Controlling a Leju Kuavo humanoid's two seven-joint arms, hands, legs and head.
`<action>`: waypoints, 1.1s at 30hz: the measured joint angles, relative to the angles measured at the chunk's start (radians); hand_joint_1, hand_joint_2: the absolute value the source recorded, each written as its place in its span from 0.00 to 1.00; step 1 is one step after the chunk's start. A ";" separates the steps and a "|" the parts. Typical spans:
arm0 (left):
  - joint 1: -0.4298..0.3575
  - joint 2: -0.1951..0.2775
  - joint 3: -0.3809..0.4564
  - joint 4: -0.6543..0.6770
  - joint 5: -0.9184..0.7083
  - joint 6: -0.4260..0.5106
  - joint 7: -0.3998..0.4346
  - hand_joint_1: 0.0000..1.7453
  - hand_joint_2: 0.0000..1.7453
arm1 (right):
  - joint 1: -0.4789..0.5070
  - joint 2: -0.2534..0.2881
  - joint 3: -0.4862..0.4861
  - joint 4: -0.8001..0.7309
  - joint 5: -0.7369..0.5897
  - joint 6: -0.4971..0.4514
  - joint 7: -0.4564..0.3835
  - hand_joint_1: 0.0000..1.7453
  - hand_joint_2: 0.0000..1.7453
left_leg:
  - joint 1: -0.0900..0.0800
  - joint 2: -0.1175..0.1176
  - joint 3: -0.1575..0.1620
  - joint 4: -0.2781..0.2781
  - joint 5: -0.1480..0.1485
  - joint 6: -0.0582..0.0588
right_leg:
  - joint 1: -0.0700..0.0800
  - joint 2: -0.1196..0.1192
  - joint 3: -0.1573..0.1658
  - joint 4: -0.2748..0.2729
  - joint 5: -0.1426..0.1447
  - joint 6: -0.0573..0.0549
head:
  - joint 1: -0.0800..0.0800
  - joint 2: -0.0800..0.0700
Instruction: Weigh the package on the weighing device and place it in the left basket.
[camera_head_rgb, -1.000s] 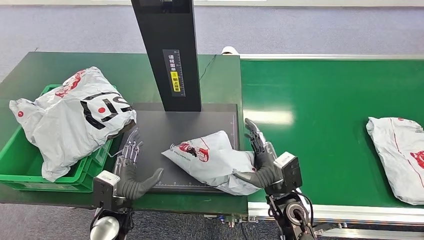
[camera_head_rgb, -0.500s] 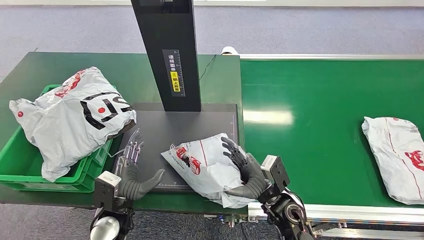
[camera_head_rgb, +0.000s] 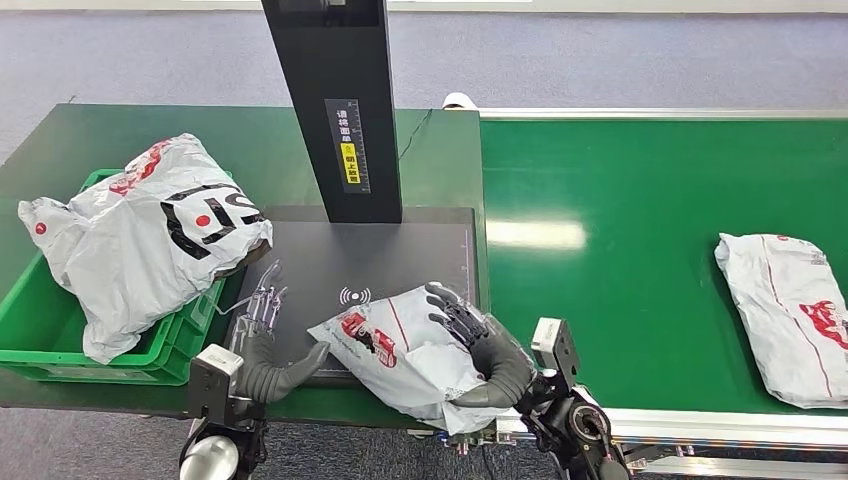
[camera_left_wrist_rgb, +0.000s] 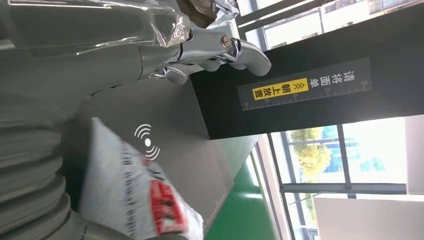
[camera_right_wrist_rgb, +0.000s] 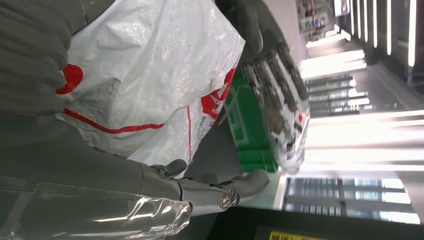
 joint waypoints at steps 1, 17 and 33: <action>-0.001 0.000 0.000 0.000 0.000 -0.002 0.002 0.00 1.00 | 0.000 -0.002 0.004 0.000 0.009 0.011 -0.003 0.00 1.00 | 0.000 0.000 0.000 0.000 0.000 0.000 | 0.000 0.000 0.000 0.000 0.000 0.000 | 0.000 0.000; -0.005 0.001 0.002 0.002 -0.001 -0.005 0.007 0.00 1.00 | 0.000 -0.026 0.037 0.000 0.080 0.031 -0.025 0.00 1.00 | 0.000 0.000 0.000 0.000 0.000 0.000 | 0.000 0.000 0.000 0.000 0.000 0.000 | 0.000 0.000; 0.020 0.002 0.007 -0.023 -0.075 -0.019 0.039 0.00 1.00 | -0.002 0.022 -0.025 -0.061 0.279 -0.532 0.149 0.00 1.00 | 0.000 0.000 0.000 0.000 0.000 0.000 | 0.000 0.000 0.000 0.000 0.000 0.000 | 0.000 0.000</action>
